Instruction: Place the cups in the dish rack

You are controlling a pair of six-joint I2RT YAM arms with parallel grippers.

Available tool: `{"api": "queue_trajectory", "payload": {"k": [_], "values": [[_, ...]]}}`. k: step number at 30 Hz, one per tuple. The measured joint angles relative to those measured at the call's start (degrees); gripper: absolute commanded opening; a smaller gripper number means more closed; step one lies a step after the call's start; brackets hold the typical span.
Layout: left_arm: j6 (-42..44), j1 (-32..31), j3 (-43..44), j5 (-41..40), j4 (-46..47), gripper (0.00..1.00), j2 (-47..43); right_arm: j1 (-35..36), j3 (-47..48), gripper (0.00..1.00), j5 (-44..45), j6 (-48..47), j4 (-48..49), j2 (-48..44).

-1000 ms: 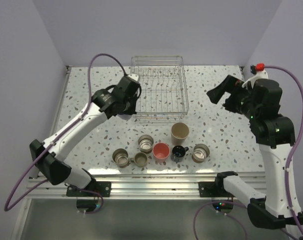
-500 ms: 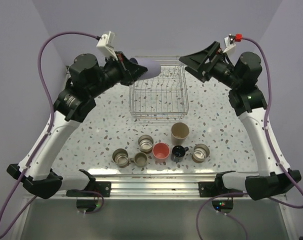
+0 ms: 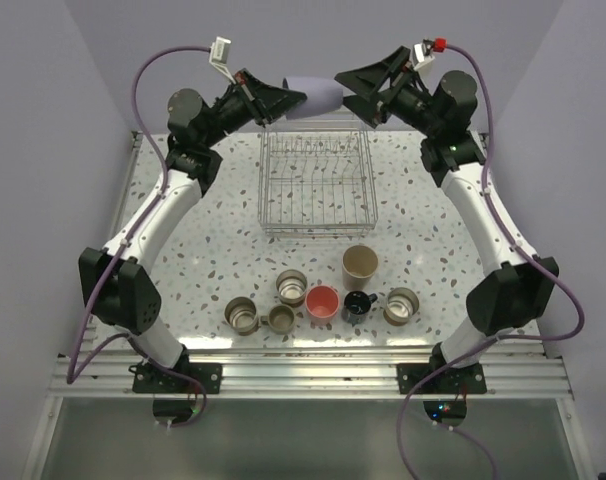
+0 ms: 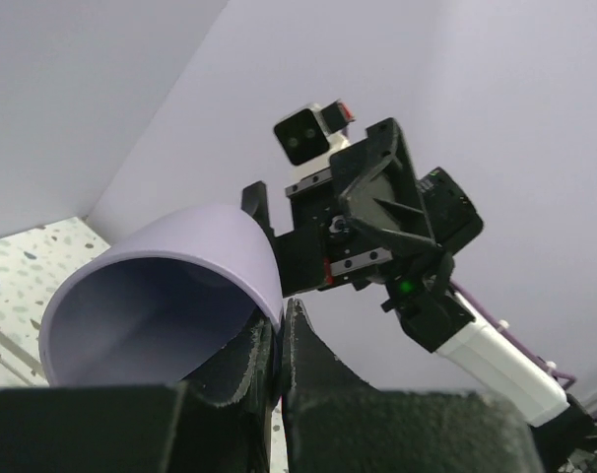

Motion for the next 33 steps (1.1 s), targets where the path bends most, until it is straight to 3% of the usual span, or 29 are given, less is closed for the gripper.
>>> {"api": "queue_trajectory", "payload": {"k": [6,20,33], "values": [[-10.9,3.3,-2.6,4.2,17.3,0.0,4.2,1.1,2.0,0.99,0.7,-2.6,-2.3,5.2],[-19.6,6.3,-6.0,8.1,31.3,0.0,4.5,4.6,7.7,0.98,3.3,-4.4,-2.5,8.0],[-19.7,6.4,-8.1,4.7,33.8,0.0,5.6,7.5,12.9,0.67,4.4,-2.6,-0.3,13.6]]}}
